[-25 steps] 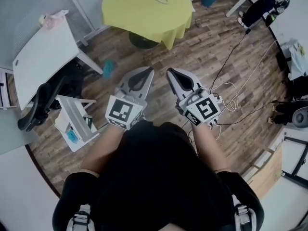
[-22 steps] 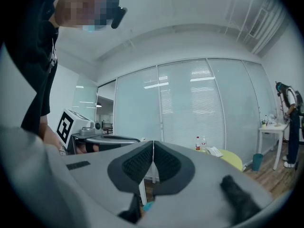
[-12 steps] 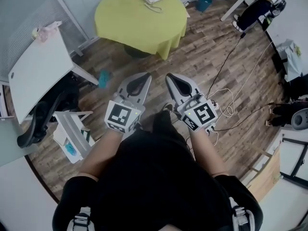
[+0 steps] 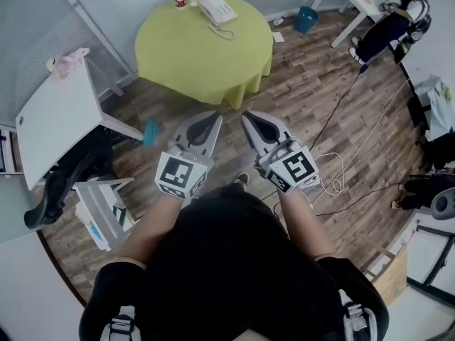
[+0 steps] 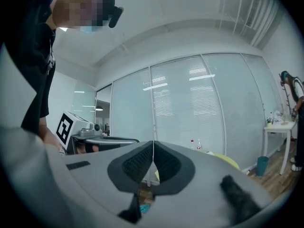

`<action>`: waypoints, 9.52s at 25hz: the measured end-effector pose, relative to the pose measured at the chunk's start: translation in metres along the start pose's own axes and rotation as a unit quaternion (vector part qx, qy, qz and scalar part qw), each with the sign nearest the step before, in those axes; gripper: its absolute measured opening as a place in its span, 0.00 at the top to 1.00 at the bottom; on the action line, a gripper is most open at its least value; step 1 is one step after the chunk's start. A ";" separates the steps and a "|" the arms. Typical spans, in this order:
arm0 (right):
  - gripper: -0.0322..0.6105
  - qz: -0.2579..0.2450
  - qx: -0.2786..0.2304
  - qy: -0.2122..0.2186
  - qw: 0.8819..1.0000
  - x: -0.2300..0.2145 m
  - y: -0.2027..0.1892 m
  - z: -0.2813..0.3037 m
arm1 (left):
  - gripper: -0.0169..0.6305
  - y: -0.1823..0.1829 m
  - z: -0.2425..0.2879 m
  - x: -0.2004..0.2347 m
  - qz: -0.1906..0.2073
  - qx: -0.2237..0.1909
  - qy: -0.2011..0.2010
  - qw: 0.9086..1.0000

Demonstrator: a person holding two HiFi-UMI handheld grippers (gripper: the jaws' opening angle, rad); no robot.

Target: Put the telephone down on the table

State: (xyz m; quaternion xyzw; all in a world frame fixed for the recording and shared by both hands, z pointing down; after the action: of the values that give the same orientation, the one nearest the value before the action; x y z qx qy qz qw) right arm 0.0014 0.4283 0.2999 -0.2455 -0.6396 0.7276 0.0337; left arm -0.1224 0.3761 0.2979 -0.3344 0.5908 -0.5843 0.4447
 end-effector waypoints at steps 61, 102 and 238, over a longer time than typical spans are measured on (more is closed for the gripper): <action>0.92 0.008 0.091 -0.024 0.996 -0.258 0.061 0.282 | 0.96 -0.063 0.268 0.277 -0.039 0.013 0.002 0.999; 0.92 -0.004 0.260 -0.007 0.966 -0.541 -0.040 0.544 | 0.96 -0.224 0.470 0.438 -0.068 0.088 0.184 0.977; 0.60 0.070 0.410 -0.090 0.905 -0.298 -0.291 0.686 | 0.96 -0.381 0.171 0.540 -0.147 0.123 0.272 0.943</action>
State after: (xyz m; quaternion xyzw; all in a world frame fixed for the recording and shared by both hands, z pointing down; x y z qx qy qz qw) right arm -0.0890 -0.2546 0.7115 -0.1878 -0.2664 0.9451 0.0229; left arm -0.2188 -0.2205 0.6146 -0.1885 0.5566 -0.7804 0.2136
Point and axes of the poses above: the fingertips, and each gripper's own axes: z forward along the fingers, x to its left, y out of its top, the point moved 6 cm from there along -z, backward along the fingers, and after that the axes turned 13 degrees about z, right-handed, at the moved point
